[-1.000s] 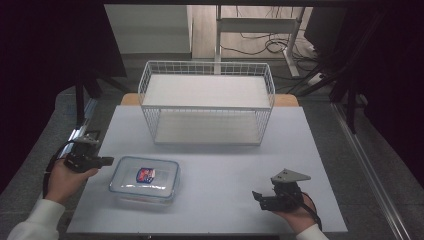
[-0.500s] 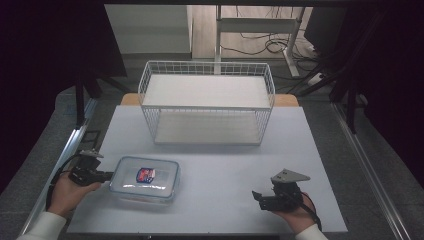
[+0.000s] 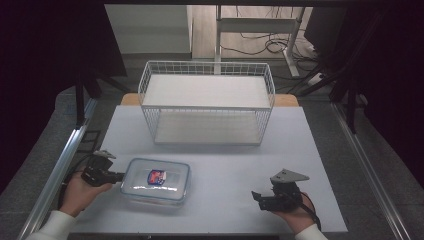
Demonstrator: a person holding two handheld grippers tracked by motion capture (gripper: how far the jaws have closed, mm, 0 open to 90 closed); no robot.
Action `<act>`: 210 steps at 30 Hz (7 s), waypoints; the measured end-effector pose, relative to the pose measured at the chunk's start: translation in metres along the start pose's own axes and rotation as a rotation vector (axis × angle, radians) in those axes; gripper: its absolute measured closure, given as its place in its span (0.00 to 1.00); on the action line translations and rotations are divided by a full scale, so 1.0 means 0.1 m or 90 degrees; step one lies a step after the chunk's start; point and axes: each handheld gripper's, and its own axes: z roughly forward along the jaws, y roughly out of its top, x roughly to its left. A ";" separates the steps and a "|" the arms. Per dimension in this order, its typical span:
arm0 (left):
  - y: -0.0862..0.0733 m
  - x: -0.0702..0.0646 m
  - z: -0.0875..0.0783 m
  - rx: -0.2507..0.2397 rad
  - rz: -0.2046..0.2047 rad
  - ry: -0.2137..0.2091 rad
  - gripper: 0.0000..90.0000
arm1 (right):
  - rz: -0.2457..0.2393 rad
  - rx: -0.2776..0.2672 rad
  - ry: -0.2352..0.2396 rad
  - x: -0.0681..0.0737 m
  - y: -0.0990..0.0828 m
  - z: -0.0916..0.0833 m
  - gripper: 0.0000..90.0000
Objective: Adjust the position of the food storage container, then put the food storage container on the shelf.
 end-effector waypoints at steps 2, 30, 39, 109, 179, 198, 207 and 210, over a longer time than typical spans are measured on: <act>0.05 -0.10 0.05 0.002 0.014 -0.010 1.00 | -0.001 0.000 0.001 0.00 0.00 0.00 0.20; 0.40 -0.93 0.47 0.004 0.075 -0.126 1.00 | 0.000 -0.003 0.003 -0.03 0.00 -0.01 0.20; 0.43 -1.06 0.53 0.008 0.094 -0.152 1.00 | 0.001 -0.001 0.001 -0.04 0.00 -0.01 0.20; 0.27 -1.10 0.68 -0.102 -0.109 -0.379 0.19 | 0.150 -0.004 0.228 0.08 0.04 0.11 0.13; 0.19 -1.08 0.48 -0.148 -0.153 -0.360 0.59 | 0.350 0.017 0.355 -0.01 0.06 0.22 0.58; 0.59 -0.91 0.34 -0.189 -0.118 -0.347 0.60 | 0.320 -0.027 0.348 -0.17 0.41 0.27 0.58; 0.78 -0.74 0.27 -0.222 -0.109 -0.332 0.60 | 0.288 -0.052 0.350 -0.27 0.72 0.39 0.58; 0.88 -0.66 0.30 -0.233 -0.106 -0.327 0.60 | 0.282 -0.056 0.351 -0.33 0.81 0.45 0.58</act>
